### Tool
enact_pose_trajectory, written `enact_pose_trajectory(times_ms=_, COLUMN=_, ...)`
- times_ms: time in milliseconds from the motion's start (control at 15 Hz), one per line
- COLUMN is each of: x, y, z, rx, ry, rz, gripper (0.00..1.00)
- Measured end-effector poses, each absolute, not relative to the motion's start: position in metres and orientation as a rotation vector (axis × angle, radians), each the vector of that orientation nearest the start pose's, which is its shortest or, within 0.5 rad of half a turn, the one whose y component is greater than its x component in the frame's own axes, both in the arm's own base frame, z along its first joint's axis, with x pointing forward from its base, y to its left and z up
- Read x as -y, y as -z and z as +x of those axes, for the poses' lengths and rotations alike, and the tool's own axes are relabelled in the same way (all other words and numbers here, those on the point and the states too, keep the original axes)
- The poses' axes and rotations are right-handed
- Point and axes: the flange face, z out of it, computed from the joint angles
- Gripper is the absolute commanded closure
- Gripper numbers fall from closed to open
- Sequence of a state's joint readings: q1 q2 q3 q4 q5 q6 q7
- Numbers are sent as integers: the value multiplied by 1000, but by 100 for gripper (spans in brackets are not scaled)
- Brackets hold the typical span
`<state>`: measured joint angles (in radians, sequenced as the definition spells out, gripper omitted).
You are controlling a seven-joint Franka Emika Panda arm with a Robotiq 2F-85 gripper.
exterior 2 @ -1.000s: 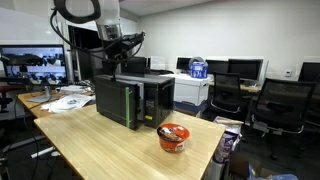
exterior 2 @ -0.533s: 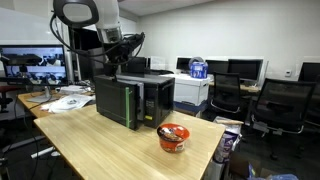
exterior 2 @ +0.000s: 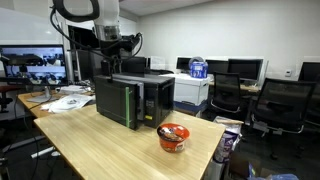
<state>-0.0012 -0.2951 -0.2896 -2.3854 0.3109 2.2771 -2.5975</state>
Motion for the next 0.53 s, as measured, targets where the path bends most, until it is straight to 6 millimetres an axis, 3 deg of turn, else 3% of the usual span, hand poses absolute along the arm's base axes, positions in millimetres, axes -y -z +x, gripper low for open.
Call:
enact_pose_trajectory(times_ms=133, x=127, y=-454, z=453, rx=-2660, ry=-453, rz=1331, gripper=0)
enact_pose_trajectory(times_ms=333, x=106, y=-467, z=458, rx=-2742, ry=-377, rz=1101, gripper=0)
enact_pose_trajectory(times_ms=533, x=95, y=-469, z=456, rx=-2830, ry=-289, rz=862, gripper=0)
